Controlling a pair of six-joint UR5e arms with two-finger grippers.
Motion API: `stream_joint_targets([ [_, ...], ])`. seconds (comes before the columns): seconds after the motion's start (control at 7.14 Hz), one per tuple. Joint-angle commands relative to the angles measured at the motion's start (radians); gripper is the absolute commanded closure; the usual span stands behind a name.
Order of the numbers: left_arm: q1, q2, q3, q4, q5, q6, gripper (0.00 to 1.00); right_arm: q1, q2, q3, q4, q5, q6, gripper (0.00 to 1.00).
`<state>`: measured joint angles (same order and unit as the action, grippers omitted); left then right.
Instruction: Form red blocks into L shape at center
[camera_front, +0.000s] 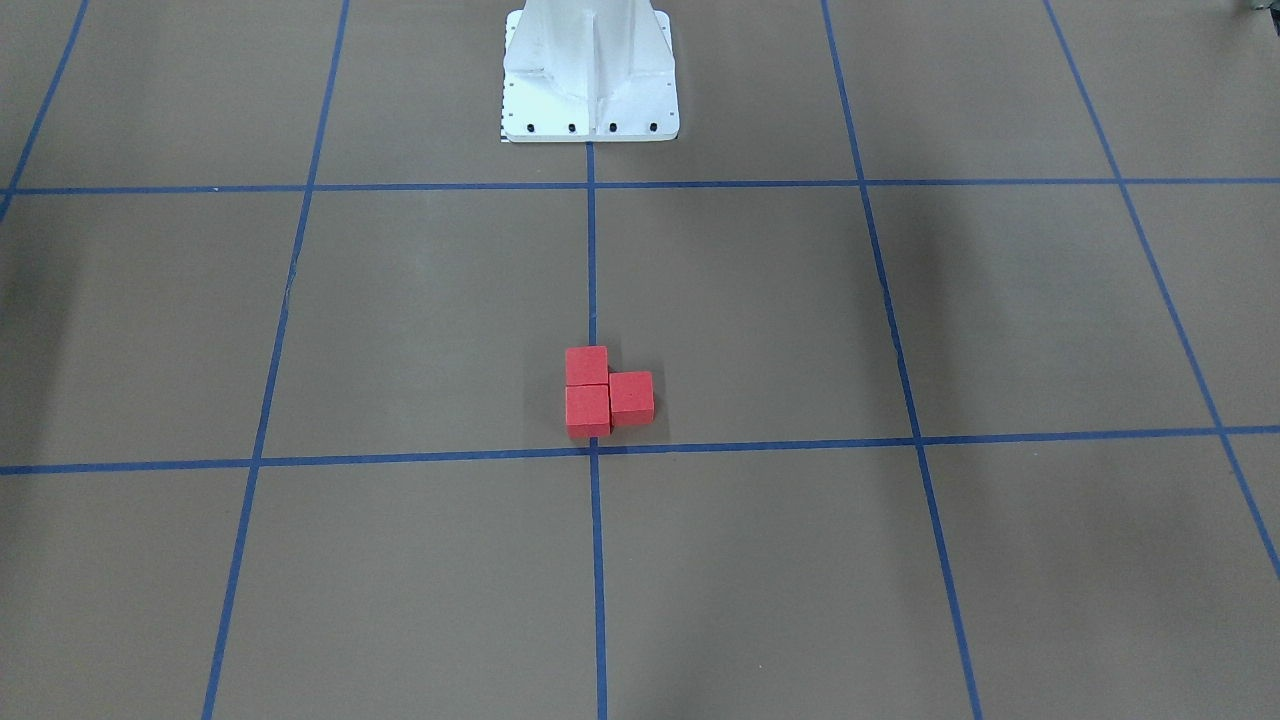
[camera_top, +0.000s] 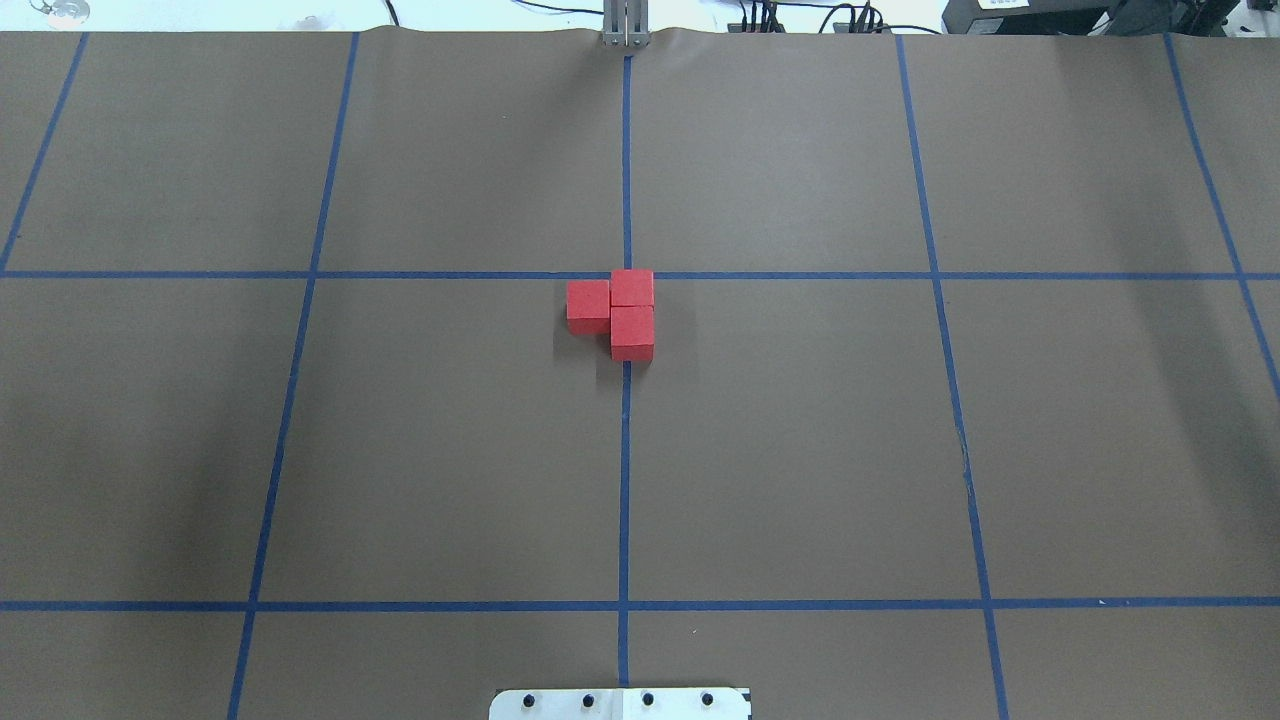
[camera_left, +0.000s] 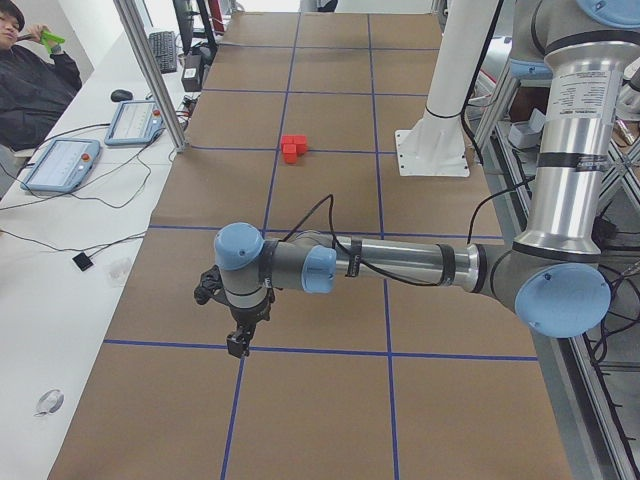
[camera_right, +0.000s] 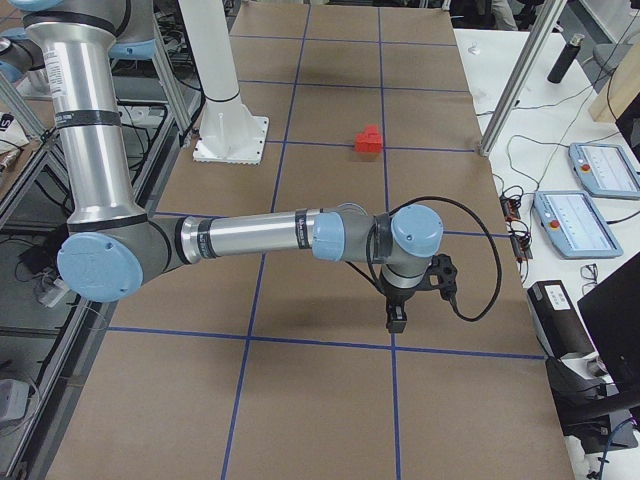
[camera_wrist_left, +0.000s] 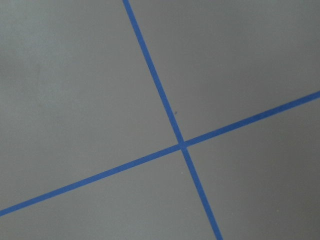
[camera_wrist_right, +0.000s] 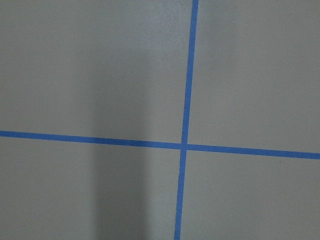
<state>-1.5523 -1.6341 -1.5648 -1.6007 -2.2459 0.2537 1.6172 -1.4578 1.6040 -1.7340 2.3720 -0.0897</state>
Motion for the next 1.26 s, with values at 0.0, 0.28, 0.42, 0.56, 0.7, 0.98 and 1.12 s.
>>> stream_joint_targets([
  [0.0, -0.002, 0.025, -0.078, 0.014, -0.003, -0.156, 0.0, 0.003, -0.053, 0.025, 0.001, -0.008, 0.017, 0.01],
  [0.28, 0.0, 0.11, -0.148, 0.013, -0.012, -0.159, 0.0, -0.006, -0.143, 0.031, 0.017, 0.0, 0.018, 0.01],
  [0.42, 0.0, 0.135, -0.153, 0.012, -0.05, -0.159, 0.0, -0.02, -0.151, 0.028, 0.019, 0.0, 0.018, 0.01],
  [0.56, 0.0, 0.146, -0.152, 0.01, -0.058, -0.16, 0.0, -0.039, -0.154, 0.025, 0.019, -0.002, 0.016, 0.01],
  [0.7, 0.001, 0.148, -0.15, 0.008, -0.058, -0.159, 0.0, -0.058, -0.154, 0.028, 0.021, -0.002, 0.016, 0.01],
  [0.98, 0.001, 0.148, -0.147, 0.005, -0.057, -0.16, 0.0, -0.06, -0.154, 0.045, 0.042, -0.01, 0.04, 0.01],
  [1.12, 0.001, 0.148, -0.152, 0.005, -0.057, -0.16, 0.0, -0.074, -0.157, 0.054, 0.124, -0.016, 0.197, 0.01],
])
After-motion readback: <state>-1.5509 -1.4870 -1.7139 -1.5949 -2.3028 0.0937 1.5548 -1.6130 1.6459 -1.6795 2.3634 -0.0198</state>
